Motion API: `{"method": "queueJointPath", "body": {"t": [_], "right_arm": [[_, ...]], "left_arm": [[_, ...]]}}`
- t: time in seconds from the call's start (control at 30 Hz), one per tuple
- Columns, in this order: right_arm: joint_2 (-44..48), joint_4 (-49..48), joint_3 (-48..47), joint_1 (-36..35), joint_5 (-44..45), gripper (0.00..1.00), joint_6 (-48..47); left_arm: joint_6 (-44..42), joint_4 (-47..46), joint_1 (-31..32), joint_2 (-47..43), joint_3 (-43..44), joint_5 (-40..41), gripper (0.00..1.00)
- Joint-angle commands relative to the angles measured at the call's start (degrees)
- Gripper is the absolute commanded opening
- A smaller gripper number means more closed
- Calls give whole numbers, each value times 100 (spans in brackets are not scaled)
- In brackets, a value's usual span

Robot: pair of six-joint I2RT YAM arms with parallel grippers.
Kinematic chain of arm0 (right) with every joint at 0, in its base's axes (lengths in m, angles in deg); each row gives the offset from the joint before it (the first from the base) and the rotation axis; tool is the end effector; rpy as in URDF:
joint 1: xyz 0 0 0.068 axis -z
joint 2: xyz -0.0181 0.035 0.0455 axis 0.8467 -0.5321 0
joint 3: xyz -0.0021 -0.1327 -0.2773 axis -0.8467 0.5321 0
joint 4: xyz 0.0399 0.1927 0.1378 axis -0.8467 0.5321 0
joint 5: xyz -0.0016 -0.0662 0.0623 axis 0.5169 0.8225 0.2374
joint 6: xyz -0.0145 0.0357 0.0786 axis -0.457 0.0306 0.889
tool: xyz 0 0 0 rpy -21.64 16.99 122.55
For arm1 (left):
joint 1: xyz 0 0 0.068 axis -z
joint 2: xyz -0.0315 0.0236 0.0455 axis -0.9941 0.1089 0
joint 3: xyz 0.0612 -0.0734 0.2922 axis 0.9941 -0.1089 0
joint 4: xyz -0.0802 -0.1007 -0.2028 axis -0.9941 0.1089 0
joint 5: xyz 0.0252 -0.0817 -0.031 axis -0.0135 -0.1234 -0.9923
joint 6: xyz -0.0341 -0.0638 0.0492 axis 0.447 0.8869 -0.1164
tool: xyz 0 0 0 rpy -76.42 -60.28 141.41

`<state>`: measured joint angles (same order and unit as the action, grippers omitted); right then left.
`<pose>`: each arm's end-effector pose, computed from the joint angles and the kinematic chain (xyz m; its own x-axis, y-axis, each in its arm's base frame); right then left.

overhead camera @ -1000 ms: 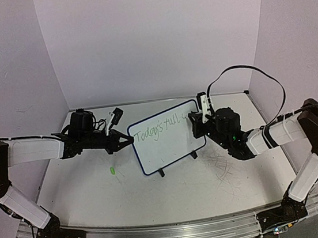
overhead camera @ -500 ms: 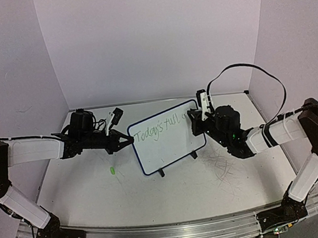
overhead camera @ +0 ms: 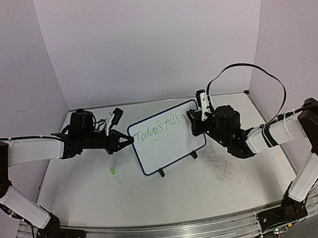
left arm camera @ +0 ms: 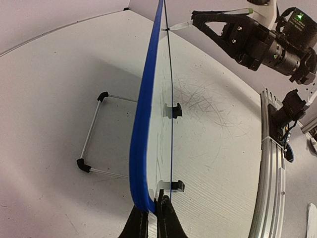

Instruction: Write a sentence on the whiteboard

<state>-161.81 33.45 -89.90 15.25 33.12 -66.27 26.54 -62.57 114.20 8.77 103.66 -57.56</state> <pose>0.2882 0.2480 0.2756 -0.0648 0.0479 -0.9967 -0.5451 0.8350 0.0756 0.2592 -0.2070 0.2540 -0.4268 0.2508 -0.8689 0.8566 0.4202 -0.2995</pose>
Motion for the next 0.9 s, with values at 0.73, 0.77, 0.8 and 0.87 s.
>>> {"method": "queueJointPath", "body": {"t": [0.73,0.77,0.8,0.87], "right_arm": [[-104,7,7,-65,-93,0,16],[-68,8,12,-66,-86,0,6],[-22,18,17,-64,-84,0,5],[117,28,44,-64,-102,0,13]], "left_arm": [[-477,263,5,-115,89,596,0],[-476,266,5,-110,96,598,0],[-469,262,4,-104,101,612,0],[-453,266,4,-91,106,638,0]]}}
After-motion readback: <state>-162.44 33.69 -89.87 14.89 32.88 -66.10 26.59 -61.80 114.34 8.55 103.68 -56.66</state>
